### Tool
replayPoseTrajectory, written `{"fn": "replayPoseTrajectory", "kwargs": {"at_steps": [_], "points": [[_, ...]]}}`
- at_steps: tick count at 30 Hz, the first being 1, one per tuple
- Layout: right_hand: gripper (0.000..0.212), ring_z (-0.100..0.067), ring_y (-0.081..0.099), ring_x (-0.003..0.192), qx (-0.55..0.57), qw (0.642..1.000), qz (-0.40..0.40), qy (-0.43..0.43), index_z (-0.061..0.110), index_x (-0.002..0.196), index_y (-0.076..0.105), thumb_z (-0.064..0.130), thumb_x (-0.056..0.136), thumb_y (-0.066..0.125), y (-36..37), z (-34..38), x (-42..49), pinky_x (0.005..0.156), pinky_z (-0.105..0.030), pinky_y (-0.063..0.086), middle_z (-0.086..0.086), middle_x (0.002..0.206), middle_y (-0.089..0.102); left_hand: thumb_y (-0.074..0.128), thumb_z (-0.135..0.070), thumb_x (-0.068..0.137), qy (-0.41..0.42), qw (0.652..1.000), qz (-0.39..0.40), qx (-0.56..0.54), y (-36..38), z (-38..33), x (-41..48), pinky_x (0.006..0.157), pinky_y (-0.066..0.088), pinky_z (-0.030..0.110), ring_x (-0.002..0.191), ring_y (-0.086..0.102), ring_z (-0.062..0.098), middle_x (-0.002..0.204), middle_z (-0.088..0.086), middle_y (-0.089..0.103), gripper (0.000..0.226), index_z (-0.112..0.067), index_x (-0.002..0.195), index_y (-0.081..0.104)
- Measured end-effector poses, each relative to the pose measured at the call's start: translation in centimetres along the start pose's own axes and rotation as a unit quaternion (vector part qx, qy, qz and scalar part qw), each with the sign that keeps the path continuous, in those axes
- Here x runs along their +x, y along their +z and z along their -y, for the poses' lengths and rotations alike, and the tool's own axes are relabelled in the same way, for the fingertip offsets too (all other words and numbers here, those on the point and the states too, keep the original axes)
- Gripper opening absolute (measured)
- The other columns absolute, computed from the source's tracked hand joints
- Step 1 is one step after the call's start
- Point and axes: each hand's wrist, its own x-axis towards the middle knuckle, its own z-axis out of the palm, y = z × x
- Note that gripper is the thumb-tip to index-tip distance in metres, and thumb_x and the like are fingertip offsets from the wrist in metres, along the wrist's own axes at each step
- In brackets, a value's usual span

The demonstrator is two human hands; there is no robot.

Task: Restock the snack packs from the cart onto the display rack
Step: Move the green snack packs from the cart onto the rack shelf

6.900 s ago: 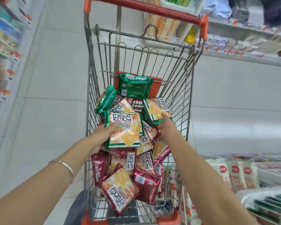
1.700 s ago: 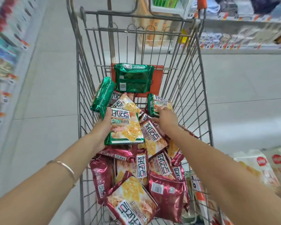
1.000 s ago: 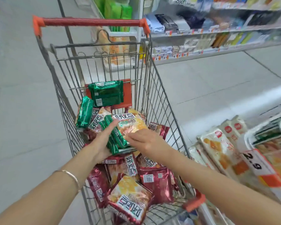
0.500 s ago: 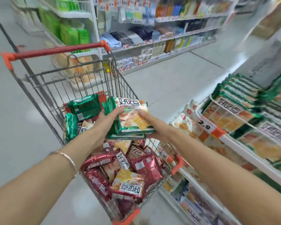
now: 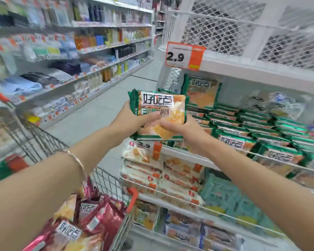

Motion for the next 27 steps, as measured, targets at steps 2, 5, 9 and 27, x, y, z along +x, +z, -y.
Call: {"fn": "replayPoseTrajectory", "kwargs": {"at_steps": [2, 5, 9, 27], "points": [[0.114, -0.018, 0.067, 0.114, -0.018, 0.997, -0.077, -0.011, 0.024, 0.142, 0.046, 0.065, 0.046, 0.092, -3.4, 0.2, 0.1, 0.104, -0.044, 0.049, 0.003, 0.129, 0.067, 0.086, -0.070, 0.050, 0.008, 1.000, -0.009, 0.002, 3.2, -1.5, 2.8, 0.088, 0.055, 0.035, 0.102, 0.067, 0.012, 0.122, -0.002, 0.066, 0.106, -0.020, 0.135, 0.046], [0.132, -0.020, 0.058, 0.125, -0.035, 0.985, -0.164, -0.033, 0.026, 0.150, 0.034, 0.074, 0.041, 0.089, -7.5, -0.1, 0.4, 0.108, -0.048, 0.046, 0.002, 0.142, 0.056, 0.084, -0.060, 0.064, 0.036, 0.999, 0.005, 0.014, 7.7, -3.4, 6.1, 0.097, 0.051, 0.039, 0.107, 0.064, 0.016, 0.128, 0.001, 0.062, 0.096, -0.018, 0.139, 0.043], [0.118, -0.017, 0.051, 0.131, -0.055, 0.970, -0.228, -0.069, 0.022, 0.155, 0.024, 0.053, 0.062, 0.090, -11.9, -0.7, 1.7, 0.114, -0.042, 0.039, 0.001, 0.148, 0.048, 0.075, -0.037, 0.087, 0.069, 0.997, 0.033, 0.025, 12.8, -5.0, 10.1, 0.069, 0.043, 0.011, 0.091, 0.060, 0.002, 0.105, -0.011, 0.062, 0.047, -0.026, 0.124, 0.049], [0.108, -0.020, 0.041, 0.141, -0.031, 0.981, -0.190, 0.039, 0.023, 0.155, 0.026, 0.070, 0.069, 0.070, -16.6, -4.2, 8.8, 0.118, -0.042, 0.029, 0.003, 0.155, 0.041, 0.094, -0.033, 0.063, 0.115, 0.991, 0.042, 0.045, 15.3, -0.8, 18.6, 0.094, 0.049, 0.020, 0.105, 0.061, 0.000, 0.122, -0.010, 0.064, 0.113, -0.025, 0.153, 0.028]]}}
